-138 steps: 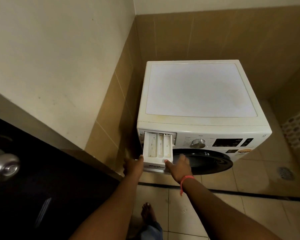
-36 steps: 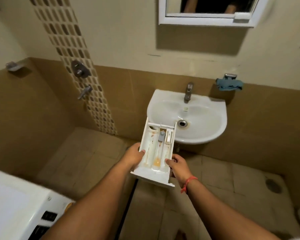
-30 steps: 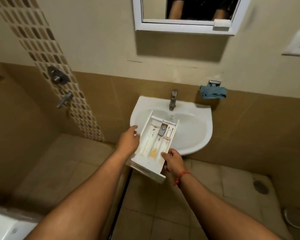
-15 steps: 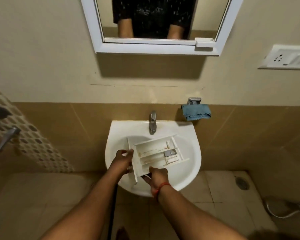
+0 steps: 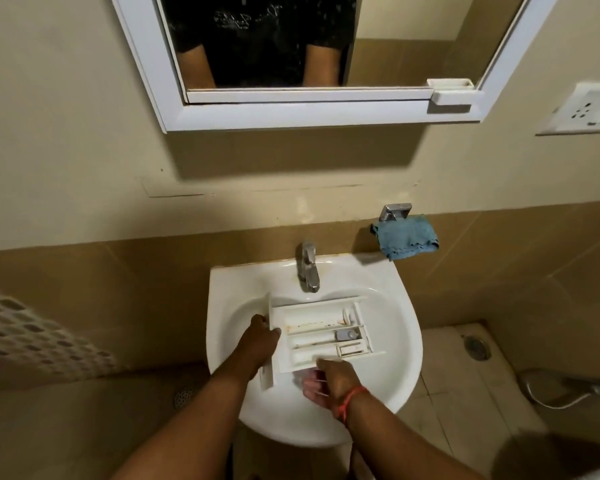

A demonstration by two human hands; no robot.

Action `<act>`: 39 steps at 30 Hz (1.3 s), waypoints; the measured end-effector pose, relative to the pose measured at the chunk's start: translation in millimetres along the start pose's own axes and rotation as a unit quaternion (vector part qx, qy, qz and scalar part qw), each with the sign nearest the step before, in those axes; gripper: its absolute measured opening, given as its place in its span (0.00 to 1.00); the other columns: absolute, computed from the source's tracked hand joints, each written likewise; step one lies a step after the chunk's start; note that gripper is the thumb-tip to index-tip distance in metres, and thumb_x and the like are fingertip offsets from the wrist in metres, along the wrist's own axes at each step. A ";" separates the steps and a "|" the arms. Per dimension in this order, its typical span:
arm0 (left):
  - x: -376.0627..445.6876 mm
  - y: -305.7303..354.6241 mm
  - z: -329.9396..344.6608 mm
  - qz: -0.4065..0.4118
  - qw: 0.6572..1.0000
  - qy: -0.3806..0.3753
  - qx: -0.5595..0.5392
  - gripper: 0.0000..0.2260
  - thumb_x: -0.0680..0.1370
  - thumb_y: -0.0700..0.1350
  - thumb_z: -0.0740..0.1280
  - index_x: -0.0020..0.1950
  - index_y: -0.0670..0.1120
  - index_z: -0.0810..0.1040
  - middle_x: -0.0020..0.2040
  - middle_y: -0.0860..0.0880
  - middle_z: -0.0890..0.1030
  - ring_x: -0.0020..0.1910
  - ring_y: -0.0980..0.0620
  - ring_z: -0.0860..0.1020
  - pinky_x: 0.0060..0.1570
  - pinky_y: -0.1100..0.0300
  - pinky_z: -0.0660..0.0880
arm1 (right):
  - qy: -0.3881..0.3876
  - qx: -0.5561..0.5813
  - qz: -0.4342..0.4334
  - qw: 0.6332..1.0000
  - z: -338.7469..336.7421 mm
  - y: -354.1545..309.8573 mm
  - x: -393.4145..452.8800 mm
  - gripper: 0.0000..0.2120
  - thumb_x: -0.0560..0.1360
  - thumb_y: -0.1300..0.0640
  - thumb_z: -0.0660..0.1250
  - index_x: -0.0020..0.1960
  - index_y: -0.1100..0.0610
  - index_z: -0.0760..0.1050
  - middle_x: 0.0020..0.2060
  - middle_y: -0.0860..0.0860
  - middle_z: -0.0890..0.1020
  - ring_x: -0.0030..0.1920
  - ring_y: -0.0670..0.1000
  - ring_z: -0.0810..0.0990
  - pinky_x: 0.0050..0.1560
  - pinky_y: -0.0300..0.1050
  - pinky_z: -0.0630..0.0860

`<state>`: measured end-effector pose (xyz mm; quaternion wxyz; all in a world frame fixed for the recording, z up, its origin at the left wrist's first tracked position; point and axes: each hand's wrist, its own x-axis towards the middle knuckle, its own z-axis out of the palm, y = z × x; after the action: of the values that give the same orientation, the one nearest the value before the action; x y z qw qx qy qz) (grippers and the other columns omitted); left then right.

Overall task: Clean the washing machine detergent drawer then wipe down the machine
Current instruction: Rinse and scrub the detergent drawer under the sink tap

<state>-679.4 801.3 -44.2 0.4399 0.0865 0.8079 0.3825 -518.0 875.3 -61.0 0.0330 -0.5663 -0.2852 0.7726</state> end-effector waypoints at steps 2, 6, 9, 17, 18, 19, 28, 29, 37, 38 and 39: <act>10.5 3.6 1.8 -0.017 1.000 0.002 0.007 0.19 0.79 0.50 0.63 0.68 0.48 0.64 0.61 0.45 0.76 0.56 0.43 0.78 0.58 0.44 0.77 | 0.056 -0.020 -0.026 0.998 -7.5 -10.5 2.1 0.05 0.80 0.64 0.56 0.52 0.59 0.69 0.32 0.56 0.80 0.30 0.53 0.75 0.33 0.45 0.75; 18.8 6.8 15.7 -0.036 0.999 0.010 0.017 0.19 0.80 0.51 0.63 0.67 0.47 0.63 0.62 0.44 0.75 0.57 0.43 0.77 0.59 0.44 0.76 | 0.192 -0.150 -0.167 0.955 -27.8 -36.9 14.2 0.10 0.76 0.61 0.57 0.57 0.57 0.63 0.44 0.56 0.76 0.39 0.57 0.78 0.38 0.51 0.80; 17.5 11.4 27.9 -0.037 0.999 0.020 0.009 0.21 0.80 0.51 0.63 0.70 0.46 0.63 0.65 0.44 0.73 0.59 0.43 0.76 0.61 0.45 0.75 | 0.183 -0.290 -0.269 0.900 -29.5 -77.5 20.6 0.05 0.76 0.57 0.58 0.51 0.51 0.65 0.43 0.56 0.80 0.43 0.59 0.80 0.50 0.58 0.79; 11.3 19.6 41.3 -0.051 0.994 0.063 -0.075 0.21 0.80 0.48 0.67 0.70 0.48 0.65 0.63 0.43 0.75 0.58 0.43 0.76 0.60 0.44 0.76 | -0.020 -0.468 -0.360 0.807 41.2 -182.4 44.7 0.26 0.79 0.48 0.63 0.72 0.54 0.59 0.57 0.56 0.79 0.55 0.55 0.80 0.53 0.46 0.76; 10.9 19.0 41.0 -0.049 0.993 0.067 -0.083 0.21 0.79 0.49 0.67 0.70 0.48 0.65 0.63 0.43 0.75 0.58 0.43 0.76 0.60 0.43 0.76 | -0.043 -0.485 -0.347 0.802 50.2 -190.2 48.7 0.24 0.78 0.47 0.64 0.69 0.51 0.60 0.57 0.57 0.79 0.53 0.57 0.82 0.52 0.50 0.79; 9.9 18.6 40.6 -0.046 0.993 0.070 -0.087 0.21 0.79 0.49 0.68 0.69 0.48 0.66 0.63 0.44 0.75 0.57 0.44 0.77 0.60 0.43 0.76 | -0.054 -0.510 -0.347 0.786 58.8 -196.3 52.9 0.23 0.77 0.46 0.64 0.68 0.51 0.61 0.60 0.58 0.78 0.55 0.59 0.81 0.54 0.55 0.79; 2.2 12.8 43.8 -0.015 0.991 0.092 -0.098 0.19 0.78 0.51 0.68 0.66 0.48 0.68 0.59 0.43 0.78 0.57 0.44 0.78 0.59 0.43 0.77 | -0.017 -0.736 -0.379 0.560 72.0 -229.2 56.4 0.22 0.77 0.59 0.66 0.70 0.58 0.68 0.63 0.58 0.76 0.63 0.60 0.76 0.64 0.53 0.73; 2.0 12.6 44.4 -0.016 0.991 0.095 -0.097 0.19 0.78 0.51 0.68 0.66 0.49 0.69 0.59 0.44 0.78 0.56 0.44 0.78 0.59 0.43 0.77 | -0.015 -0.755 -0.394 0.524 67.3 -233.6 53.6 0.22 0.79 0.57 0.63 0.72 0.55 0.66 0.65 0.57 0.75 0.64 0.59 0.75 0.65 0.54 0.72; 1.3 15.8 46.2 -0.021 0.991 0.099 -0.087 0.18 0.79 0.52 0.67 0.66 0.49 0.69 0.58 0.46 0.77 0.57 0.44 0.77 0.60 0.43 0.76 | 0.053 -0.378 -0.296 0.875 20.9 -161.7 64.4 0.07 0.79 0.58 0.59 0.48 0.59 0.74 0.43 0.54 0.78 0.48 0.57 0.79 0.52 0.50 0.76; 1.3 16.2 46.1 -0.020 0.991 0.097 -0.089 0.18 0.79 0.51 0.67 0.66 0.49 0.69 0.58 0.45 0.77 0.56 0.44 0.78 0.60 0.43 0.76 | 0.016 -0.320 -0.219 0.922 18.6 -149.4 66.3 0.08 0.80 0.59 0.59 0.43 0.59 0.73 0.39 0.55 0.77 0.43 0.56 0.79 0.51 0.52 0.76; 0.9 16.3 45.8 -0.018 0.991 0.093 -0.090 0.18 0.79 0.51 0.67 0.66 0.48 0.69 0.58 0.45 0.78 0.56 0.45 0.78 0.60 0.44 0.76 | -0.015 -0.241 -0.152 0.958 18.0 -138.2 64.5 0.10 0.81 0.61 0.58 0.42 0.60 0.72 0.37 0.56 0.76 0.39 0.55 0.77 0.50 0.51 0.77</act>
<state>-647.5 837.8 -48.2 0.3760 -0.0044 0.8088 0.4522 -594.7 1007.7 -46.6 0.0080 -0.4960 -0.5462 0.6750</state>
